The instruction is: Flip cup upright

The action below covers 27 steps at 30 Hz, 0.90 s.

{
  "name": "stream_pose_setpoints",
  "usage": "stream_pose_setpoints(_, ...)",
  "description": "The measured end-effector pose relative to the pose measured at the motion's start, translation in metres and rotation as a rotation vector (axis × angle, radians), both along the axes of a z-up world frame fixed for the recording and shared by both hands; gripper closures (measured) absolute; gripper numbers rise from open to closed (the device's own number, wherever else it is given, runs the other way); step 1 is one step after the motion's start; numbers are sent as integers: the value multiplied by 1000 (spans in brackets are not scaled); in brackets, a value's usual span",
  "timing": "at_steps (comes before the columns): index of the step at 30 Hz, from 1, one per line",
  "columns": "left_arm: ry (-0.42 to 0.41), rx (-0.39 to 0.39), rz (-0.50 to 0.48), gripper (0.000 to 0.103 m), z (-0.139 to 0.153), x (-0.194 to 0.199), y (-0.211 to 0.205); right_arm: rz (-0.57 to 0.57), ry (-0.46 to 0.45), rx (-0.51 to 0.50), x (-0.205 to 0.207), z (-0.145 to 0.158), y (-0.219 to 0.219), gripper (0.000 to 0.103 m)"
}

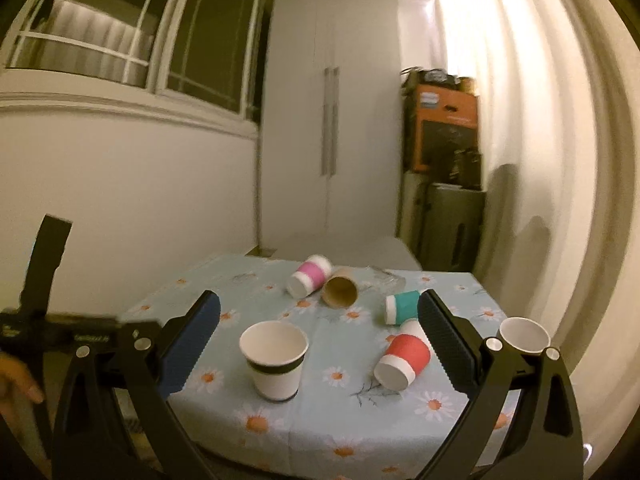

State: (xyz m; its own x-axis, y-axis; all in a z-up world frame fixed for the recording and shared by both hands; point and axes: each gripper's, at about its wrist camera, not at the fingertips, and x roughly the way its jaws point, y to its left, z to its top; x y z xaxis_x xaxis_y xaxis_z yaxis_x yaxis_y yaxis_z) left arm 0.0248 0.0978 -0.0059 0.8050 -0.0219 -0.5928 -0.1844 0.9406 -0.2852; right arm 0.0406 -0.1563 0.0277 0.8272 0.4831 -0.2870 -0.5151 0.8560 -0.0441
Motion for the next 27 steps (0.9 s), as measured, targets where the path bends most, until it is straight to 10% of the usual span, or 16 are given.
stream_pose_setpoints(27,-39,238,-182,7,16,-45,-93,146,118,-67,6,-14,-52,5)
